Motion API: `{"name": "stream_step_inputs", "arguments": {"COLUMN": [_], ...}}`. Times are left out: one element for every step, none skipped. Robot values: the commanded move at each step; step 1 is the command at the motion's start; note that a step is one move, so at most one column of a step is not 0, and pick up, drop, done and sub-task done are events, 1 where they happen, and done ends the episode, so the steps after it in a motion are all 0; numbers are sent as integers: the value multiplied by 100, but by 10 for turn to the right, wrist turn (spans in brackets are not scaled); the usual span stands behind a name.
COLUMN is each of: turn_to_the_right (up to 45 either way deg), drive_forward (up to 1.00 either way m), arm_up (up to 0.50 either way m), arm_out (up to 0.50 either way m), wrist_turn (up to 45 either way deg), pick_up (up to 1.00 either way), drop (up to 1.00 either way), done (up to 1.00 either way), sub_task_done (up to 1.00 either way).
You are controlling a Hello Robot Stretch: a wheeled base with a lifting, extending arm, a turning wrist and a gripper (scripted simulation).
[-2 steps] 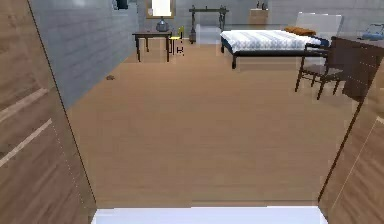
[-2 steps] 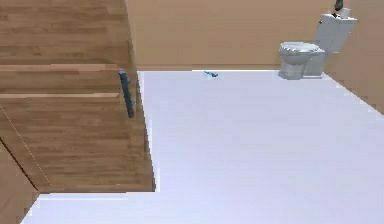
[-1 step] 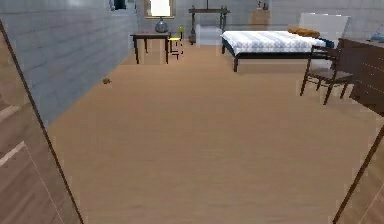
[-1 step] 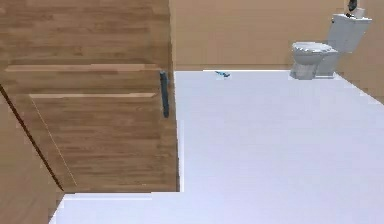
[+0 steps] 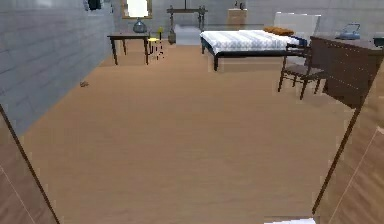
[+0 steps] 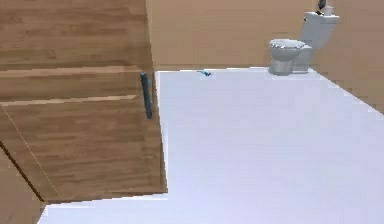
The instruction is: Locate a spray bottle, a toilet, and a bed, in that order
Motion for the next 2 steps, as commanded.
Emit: {"name": "stream_step_inputs", "arguments": {"turn_to_the_right": [0,30], "drive_forward": [100,0], "arm_up": [0,0], "arm_out": [0,0], "wrist_turn": [0,0], "pick_up": [0,0], "drop": [0,0], "done": [0,0], "sub_task_done": [0,0]}}
